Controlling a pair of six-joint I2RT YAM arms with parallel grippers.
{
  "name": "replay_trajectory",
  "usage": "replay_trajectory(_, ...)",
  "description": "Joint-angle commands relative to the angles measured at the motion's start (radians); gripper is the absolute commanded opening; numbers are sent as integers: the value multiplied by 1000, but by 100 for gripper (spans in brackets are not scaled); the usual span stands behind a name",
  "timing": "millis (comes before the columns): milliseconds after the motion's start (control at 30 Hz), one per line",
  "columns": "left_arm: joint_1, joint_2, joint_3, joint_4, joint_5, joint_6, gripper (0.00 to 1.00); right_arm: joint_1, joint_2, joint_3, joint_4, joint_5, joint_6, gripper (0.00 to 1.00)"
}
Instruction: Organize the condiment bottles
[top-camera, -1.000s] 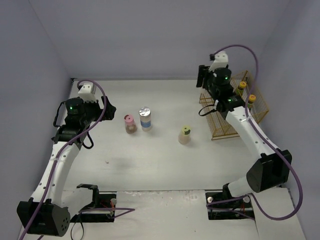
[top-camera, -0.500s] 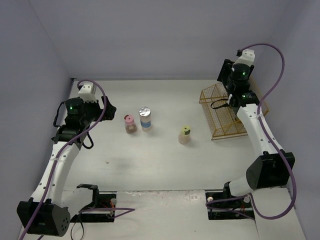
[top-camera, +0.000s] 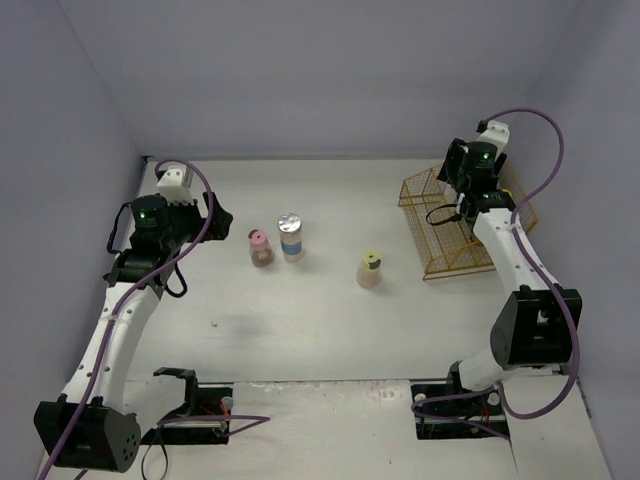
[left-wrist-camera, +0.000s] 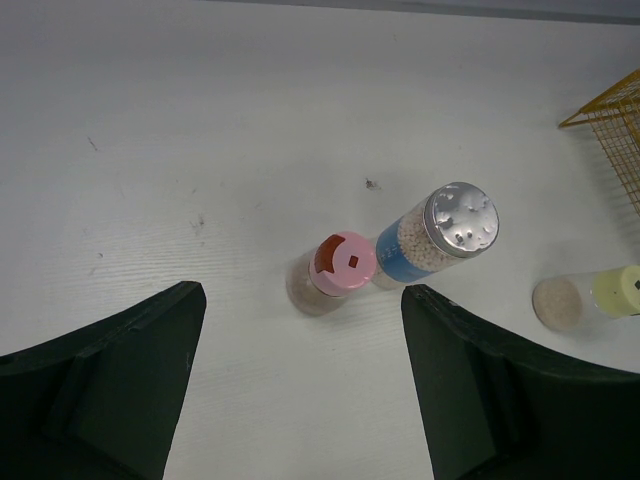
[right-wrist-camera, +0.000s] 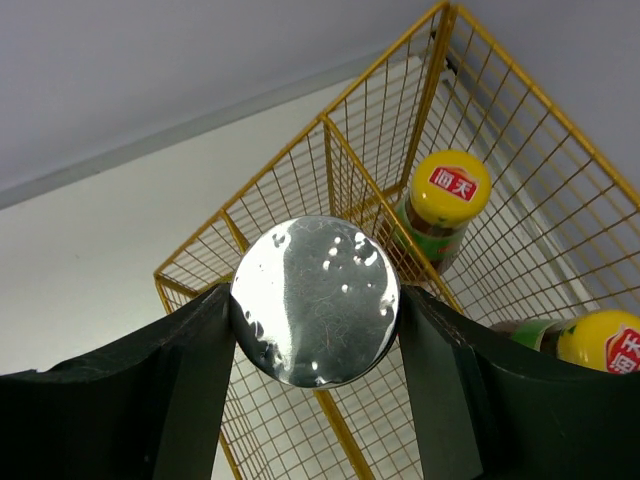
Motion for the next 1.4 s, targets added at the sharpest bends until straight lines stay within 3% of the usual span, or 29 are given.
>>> replay_trajectory(0,8,-2,40,63,25,-9,80,-4,-8,-8,140,2,30,5)
replay_trajectory(67,8,-2,41,63,27,-10,80,-4,0,-16,146,3,35,14)
replay_trajectory(233,10,-2,40,63,25,-10,80,-4,38,-22,149,9,46,24)
replay_trajectory(367,10,-4,38,63,24,-10,80,-4,52,-24,152,-4,50,41)
replay_trajectory(900,8,-5,37,65,30,-10,80,-4,44,-10,117,-56,46,75)
replay_trajectory(1200,8,-4,37,66,33,-13,80,18,20,7,103,-136,4,80)
replay_trajectory(1367,8,-5,37,66,30,-13,80,125,-45,-5,148,-202,-95,84)
